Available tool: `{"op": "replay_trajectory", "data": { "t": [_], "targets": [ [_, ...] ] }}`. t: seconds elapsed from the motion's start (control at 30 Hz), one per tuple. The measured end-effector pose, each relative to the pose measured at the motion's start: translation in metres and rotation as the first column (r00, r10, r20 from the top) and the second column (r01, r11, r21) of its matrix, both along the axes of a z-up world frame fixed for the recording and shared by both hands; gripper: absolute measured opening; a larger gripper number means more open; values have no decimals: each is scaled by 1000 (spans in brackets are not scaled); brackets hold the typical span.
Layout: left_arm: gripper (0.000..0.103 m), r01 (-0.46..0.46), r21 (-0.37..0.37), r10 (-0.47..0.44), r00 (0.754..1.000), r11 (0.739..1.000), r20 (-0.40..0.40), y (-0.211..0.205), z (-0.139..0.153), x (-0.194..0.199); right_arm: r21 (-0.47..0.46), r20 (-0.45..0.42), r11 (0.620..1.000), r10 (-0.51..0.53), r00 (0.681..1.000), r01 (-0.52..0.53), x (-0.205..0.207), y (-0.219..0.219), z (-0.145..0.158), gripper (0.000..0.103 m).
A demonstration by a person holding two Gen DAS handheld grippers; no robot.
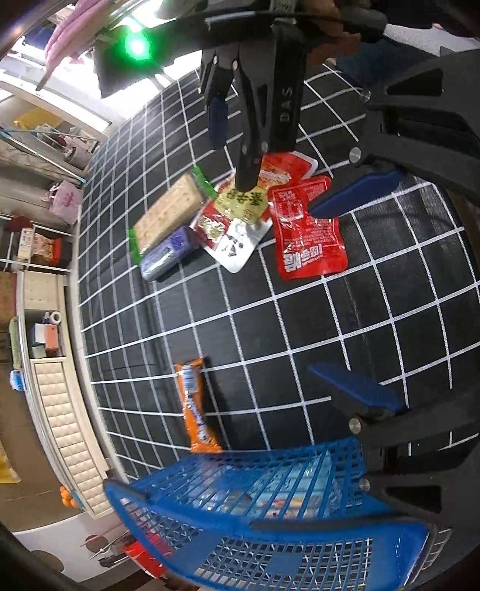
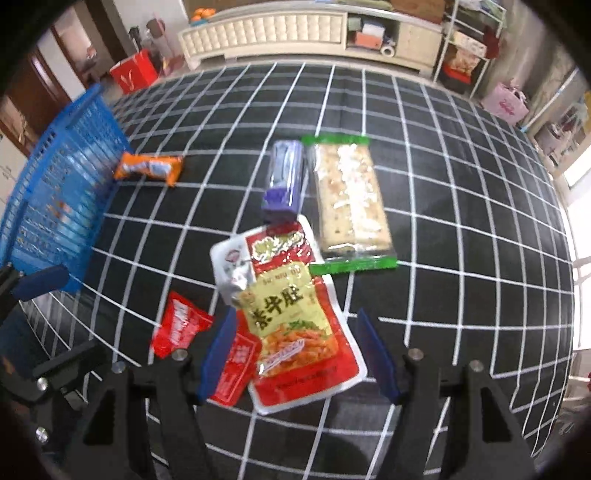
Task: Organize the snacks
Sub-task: 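Move both tools back over the remaining snacks on the mat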
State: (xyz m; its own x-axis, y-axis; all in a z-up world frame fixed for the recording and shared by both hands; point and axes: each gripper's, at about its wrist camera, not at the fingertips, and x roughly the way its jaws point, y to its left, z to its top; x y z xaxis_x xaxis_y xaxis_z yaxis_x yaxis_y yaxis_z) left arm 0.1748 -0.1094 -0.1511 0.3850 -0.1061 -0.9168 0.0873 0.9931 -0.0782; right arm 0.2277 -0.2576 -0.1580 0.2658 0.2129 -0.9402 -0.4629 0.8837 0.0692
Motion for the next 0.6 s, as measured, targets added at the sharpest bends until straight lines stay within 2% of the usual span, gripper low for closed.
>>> {"op": "replay_trajectory", "data": {
  "t": [0.27, 0.5, 0.6],
  "targets": [
    [78, -7, 9, 7, 1000, 1000, -26, 5, -18, 4, -37, -54, 998, 49, 997, -51, 3, 6, -30, 71],
    [78, -7, -10, 7, 1000, 1000, -25, 10, -20, 0, -94, -38, 992, 85, 996, -88, -5, 14, -35, 78],
    [78, 2, -13, -2, 1000, 1000, -25, 10, -21, -2, -126, -43, 984, 119, 992, -123, -6, 26, -38, 84]
  ]
}}
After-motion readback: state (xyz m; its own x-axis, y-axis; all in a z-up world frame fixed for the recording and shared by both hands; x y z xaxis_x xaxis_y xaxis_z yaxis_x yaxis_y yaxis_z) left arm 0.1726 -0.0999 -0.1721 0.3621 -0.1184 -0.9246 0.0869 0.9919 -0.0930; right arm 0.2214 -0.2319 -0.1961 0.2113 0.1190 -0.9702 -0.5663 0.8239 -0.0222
